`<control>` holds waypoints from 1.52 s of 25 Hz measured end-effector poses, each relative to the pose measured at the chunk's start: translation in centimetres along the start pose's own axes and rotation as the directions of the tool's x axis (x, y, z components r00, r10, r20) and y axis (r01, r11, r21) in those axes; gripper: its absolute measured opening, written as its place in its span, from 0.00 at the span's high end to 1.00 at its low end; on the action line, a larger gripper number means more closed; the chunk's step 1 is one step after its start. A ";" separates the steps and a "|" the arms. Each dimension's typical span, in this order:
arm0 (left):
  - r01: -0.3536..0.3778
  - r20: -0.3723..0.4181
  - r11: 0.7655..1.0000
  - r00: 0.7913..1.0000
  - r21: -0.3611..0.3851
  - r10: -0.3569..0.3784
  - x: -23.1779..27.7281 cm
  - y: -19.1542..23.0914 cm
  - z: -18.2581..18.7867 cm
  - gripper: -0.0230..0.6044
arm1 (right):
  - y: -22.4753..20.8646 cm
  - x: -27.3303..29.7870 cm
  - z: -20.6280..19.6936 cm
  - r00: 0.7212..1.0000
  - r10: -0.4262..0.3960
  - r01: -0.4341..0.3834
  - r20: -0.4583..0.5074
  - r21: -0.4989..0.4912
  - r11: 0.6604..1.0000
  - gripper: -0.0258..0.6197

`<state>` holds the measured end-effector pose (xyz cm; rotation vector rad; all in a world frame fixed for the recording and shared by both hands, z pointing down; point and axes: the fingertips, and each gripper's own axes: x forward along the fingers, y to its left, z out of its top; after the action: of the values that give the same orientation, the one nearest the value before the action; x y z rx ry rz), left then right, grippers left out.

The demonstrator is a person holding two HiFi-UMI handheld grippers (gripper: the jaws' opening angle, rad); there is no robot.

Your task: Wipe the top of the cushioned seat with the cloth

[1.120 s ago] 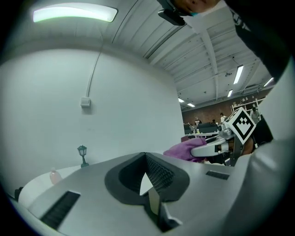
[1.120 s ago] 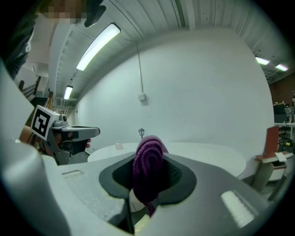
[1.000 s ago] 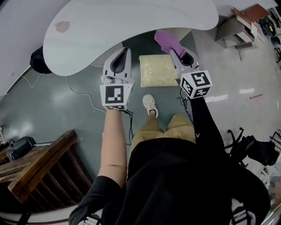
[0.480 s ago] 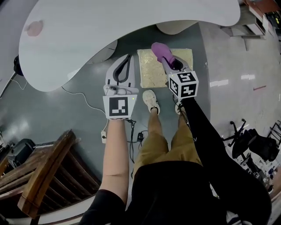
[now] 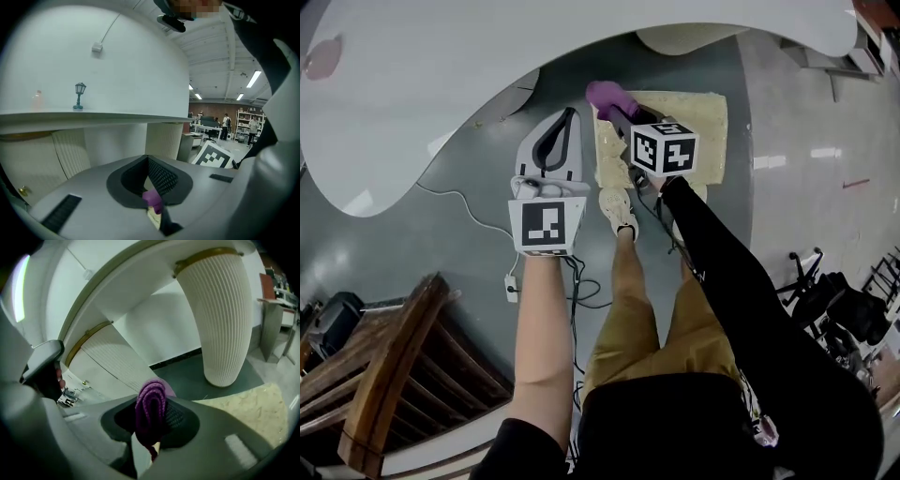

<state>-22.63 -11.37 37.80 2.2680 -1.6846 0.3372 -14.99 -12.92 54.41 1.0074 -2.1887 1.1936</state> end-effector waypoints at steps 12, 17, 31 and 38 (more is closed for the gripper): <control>-0.012 -0.036 1.000 0.999 -0.021 0.011 1.8 -0.5 -2.2 0.95 | -4.7 4.8 -4.1 0.983 -0.125 0.142 -0.138 0.126 0.982 0.83; -0.005 -0.057 0.999 0.998 -0.035 0.003 3.8 -2.5 -2.7 0.95 | -8.3 2.9 -3.6 0.980 -0.156 0.172 -0.124 0.130 0.977 0.83; 0.015 -0.075 1.000 0.997 -0.026 -0.017 9.9 -11.6 -1.0 0.95 | -22.4 -5.8 -1.2 0.964 -0.257 0.265 -0.067 0.247 0.932 0.83; -0.008 -0.059 0.999 0.998 -0.034 0.006 10.3 -14.6 0.1 0.95 | -29.2 -10.7 -0.9 0.928 -0.366 0.372 -0.070 0.226 0.900 0.83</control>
<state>-5.71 -16.63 40.03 2.2068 -1.6564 0.3708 14.33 -18.55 62.93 1.4223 -1.7533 1.2890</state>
